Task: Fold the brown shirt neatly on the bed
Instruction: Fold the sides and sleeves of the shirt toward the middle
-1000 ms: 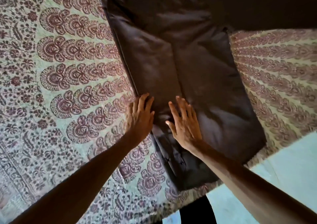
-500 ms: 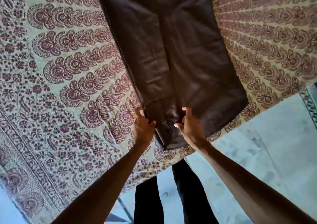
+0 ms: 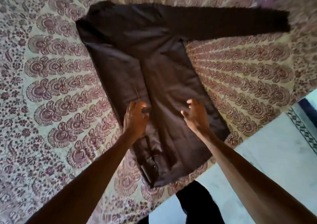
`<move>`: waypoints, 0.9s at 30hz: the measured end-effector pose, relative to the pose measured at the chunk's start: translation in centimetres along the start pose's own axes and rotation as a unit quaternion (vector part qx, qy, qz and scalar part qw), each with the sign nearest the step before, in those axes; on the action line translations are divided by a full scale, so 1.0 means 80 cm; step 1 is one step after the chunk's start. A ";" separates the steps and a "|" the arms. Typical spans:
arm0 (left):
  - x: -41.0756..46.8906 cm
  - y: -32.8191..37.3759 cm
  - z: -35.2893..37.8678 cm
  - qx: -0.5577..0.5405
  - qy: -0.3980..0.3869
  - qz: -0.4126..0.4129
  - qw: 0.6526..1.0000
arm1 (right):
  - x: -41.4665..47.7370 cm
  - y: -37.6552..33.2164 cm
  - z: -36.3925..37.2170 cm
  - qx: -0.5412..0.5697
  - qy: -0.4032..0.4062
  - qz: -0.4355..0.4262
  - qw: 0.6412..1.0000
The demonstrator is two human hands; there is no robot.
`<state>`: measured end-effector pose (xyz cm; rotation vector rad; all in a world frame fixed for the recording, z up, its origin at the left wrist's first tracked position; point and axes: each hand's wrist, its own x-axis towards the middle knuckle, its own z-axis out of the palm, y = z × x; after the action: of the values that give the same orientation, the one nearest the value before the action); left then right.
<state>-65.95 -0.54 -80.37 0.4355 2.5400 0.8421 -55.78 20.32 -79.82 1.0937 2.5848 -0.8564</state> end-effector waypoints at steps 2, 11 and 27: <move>0.066 0.027 0.001 0.010 -0.009 0.064 0.998 | 0.047 -0.001 -0.018 0.005 0.032 -0.009 0.999; 0.360 0.121 0.011 0.043 0.015 0.130 0.990 | 0.279 -0.033 -0.049 0.021 0.085 -0.056 0.995; 0.572 0.171 0.003 0.237 -0.031 0.107 0.965 | 0.352 -0.030 -0.058 0.072 0.023 -0.113 0.991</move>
<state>-102.99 29.14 -85.55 0.8814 2.6552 0.2680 -77.13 38.30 -86.14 0.8736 2.7597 -1.0965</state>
